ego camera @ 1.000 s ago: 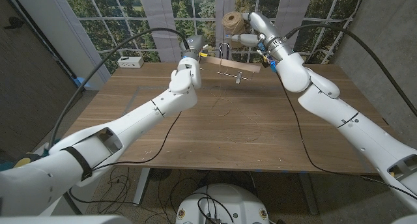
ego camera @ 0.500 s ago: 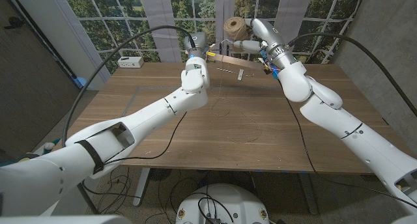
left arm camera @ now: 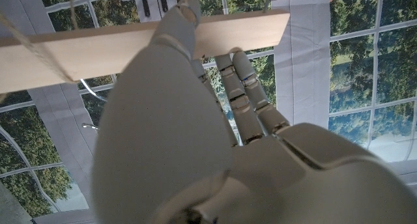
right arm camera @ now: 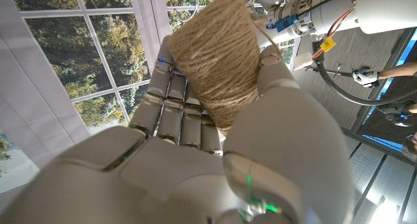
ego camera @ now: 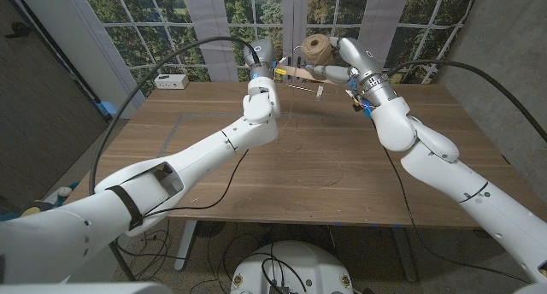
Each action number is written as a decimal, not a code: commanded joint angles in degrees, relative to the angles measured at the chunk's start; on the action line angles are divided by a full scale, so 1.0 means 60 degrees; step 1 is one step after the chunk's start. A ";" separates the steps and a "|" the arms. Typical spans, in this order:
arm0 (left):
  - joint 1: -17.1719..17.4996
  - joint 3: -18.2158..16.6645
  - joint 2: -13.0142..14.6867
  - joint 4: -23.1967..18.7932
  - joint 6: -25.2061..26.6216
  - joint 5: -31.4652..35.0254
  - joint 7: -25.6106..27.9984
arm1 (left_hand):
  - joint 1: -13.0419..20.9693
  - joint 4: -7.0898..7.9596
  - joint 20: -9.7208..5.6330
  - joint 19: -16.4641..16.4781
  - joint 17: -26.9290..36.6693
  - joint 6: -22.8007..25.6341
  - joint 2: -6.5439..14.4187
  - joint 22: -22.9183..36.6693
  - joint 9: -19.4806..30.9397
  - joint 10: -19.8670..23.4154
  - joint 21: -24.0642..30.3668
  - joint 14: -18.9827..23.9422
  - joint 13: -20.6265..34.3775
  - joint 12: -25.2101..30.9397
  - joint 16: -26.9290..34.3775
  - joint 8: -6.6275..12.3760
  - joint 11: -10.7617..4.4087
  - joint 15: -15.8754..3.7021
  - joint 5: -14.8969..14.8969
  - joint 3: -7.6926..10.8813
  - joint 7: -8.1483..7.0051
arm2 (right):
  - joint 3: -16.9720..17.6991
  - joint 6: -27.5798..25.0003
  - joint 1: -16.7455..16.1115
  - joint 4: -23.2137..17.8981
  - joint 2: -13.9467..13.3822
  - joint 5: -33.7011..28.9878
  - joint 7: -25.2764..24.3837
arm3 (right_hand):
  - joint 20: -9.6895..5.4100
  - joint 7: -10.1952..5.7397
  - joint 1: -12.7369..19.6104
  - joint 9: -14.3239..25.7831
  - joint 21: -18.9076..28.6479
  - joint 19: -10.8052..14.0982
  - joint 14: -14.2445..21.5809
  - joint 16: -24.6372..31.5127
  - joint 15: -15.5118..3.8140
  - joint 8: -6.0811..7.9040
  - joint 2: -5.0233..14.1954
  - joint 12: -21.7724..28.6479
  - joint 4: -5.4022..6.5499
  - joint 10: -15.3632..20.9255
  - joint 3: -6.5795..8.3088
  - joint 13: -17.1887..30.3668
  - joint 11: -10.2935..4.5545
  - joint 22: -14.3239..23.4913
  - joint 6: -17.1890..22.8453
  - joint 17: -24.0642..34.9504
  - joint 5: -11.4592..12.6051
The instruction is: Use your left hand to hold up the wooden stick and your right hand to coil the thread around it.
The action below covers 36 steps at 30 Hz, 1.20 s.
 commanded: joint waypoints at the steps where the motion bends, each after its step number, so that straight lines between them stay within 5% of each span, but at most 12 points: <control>1: 0.0328 -0.0297 -0.0181 -0.0088 -0.0267 -0.0445 0.1087 | 0.0262 0.0322 0.0037 0.0092 0.3284 0.0464 0.0253 0.0027 0.0038 0.0132 0.0074 0.2240 0.0047 0.0041 0.0022 -0.0013 -0.0030 -0.2296 0.0087 0.0403 0.0346 | 0.0465 -0.0259 -0.1201 -0.0586 -0.0279 0.0246 -0.0033 | -0.0587 -0.2290 0.0306 0.0032 0.0072 -0.0639 0.2512 0.0023 -0.3094 0.0059 0.0582 0.0026 0.0652 0.1999 0.1454 0.0013 -0.1460 0.0019 0.3366 0.0012 0.0067; 22: 0.0624 -0.0569 -0.0390 -0.0009 -0.0567 -0.0693 0.2407 | 0.0225 0.0328 0.0022 0.0140 0.3321 0.0551 0.0184 0.0019 0.0047 0.0228 0.0098 0.2308 0.0060 -0.0016 -0.0048 -0.0090 0.0000 -0.2297 0.0157 0.0455 0.0359 | 0.0691 -0.0761 -0.2324 -0.0338 -0.0253 0.1358 0.0007 | -0.0576 -0.2220 0.0343 0.0030 0.0148 -0.0687 0.2522 0.0012 -0.3020 0.0061 0.0598 -0.0001 0.0589 0.2037 0.1472 0.0016 -0.1358 0.0014 0.3406 0.0024 0.0063; 36: 0.0617 -0.0610 -0.0333 0.0035 -0.0885 -0.0808 0.2648 | 0.0207 0.0332 0.0017 0.0167 0.3353 0.0586 0.0161 0.0016 0.0054 0.0247 0.0111 0.2350 0.0088 -0.0058 -0.0083 -0.0144 -0.0016 -0.2299 0.0191 0.0490 0.0348 | 0.0350 -0.0889 -0.2115 0.0394 -0.0118 0.2271 0.0140 | -0.0549 -0.2154 0.0366 0.0029 0.0200 -0.0687 0.2574 0.0016 -0.2960 0.0066 0.0611 0.0000 0.0560 0.2084 0.1480 0.0026 -0.1302 0.0012 0.3449 0.0005 0.0054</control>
